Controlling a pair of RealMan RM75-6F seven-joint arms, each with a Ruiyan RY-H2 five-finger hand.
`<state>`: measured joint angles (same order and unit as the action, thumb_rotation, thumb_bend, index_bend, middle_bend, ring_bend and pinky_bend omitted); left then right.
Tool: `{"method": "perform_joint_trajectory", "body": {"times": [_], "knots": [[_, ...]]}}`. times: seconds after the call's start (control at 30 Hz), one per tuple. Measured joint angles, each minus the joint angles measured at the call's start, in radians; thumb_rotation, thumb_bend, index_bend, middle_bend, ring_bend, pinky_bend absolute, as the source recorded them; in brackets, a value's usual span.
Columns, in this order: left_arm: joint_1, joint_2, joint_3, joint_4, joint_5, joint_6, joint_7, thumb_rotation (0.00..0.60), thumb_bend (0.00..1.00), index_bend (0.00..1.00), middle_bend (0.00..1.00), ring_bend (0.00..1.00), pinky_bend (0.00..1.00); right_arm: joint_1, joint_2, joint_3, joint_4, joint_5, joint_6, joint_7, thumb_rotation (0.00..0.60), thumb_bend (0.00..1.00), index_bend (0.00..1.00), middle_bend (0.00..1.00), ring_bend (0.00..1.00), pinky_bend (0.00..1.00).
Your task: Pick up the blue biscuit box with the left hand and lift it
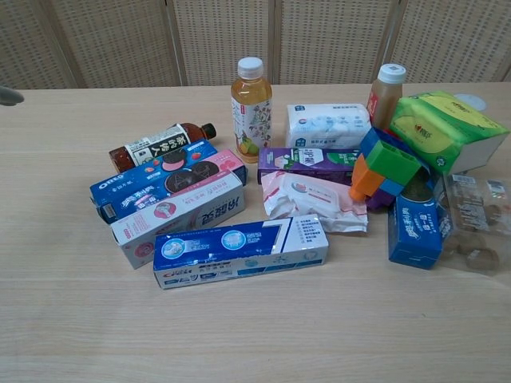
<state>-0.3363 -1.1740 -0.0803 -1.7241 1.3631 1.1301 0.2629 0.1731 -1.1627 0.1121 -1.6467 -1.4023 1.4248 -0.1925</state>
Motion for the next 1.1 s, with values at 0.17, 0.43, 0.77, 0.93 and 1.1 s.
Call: {"method": "perform_joint_trajectory", "body": {"times": [0.17, 0.43, 0.77, 0.93, 1.1], "knots": [[-0.054, -0.069, -0.035, 0.050, -0.076, -0.043, 0.058, 0.600, 0.37, 0.00, 0.00, 0.00, 0.00, -0.007, 0.005, 0.000, -0.003, -0.002, 0.009, 0.004, 0.317, 0.03, 0.00, 0.00, 0.00, 0.00], [-0.136, -0.197, -0.077, 0.167, -0.191, -0.103, 0.118, 0.600, 0.36, 0.00, 0.00, 0.00, 0.00, -0.019, 0.013, -0.001, -0.002, 0.006, 0.016, 0.012, 0.315, 0.03, 0.00, 0.00, 0.00, 0.00], [-0.204, -0.354, -0.092, 0.333, -0.241, -0.129, 0.140, 0.600, 0.36, 0.00, 0.00, 0.00, 0.00, -0.035, 0.021, -0.001, 0.003, 0.010, 0.030, 0.023, 0.314, 0.03, 0.00, 0.00, 0.00, 0.00], [-0.215, -0.384, -0.057, 0.358, -0.231, -0.143, 0.143, 0.600, 0.36, 0.00, 0.00, 0.00, 0.00, -0.045, 0.027, -0.001, 0.006, 0.012, 0.037, 0.034, 0.312, 0.03, 0.00, 0.00, 0.00, 0.00], [-0.209, -0.403, -0.034, 0.368, -0.222, -0.140, 0.129, 0.600, 0.36, 0.00, 0.00, 0.00, 0.00, -0.046, 0.026, -0.001, 0.010, 0.008, 0.036, 0.039, 0.313, 0.03, 0.00, 0.00, 0.00, 0.00]]}}
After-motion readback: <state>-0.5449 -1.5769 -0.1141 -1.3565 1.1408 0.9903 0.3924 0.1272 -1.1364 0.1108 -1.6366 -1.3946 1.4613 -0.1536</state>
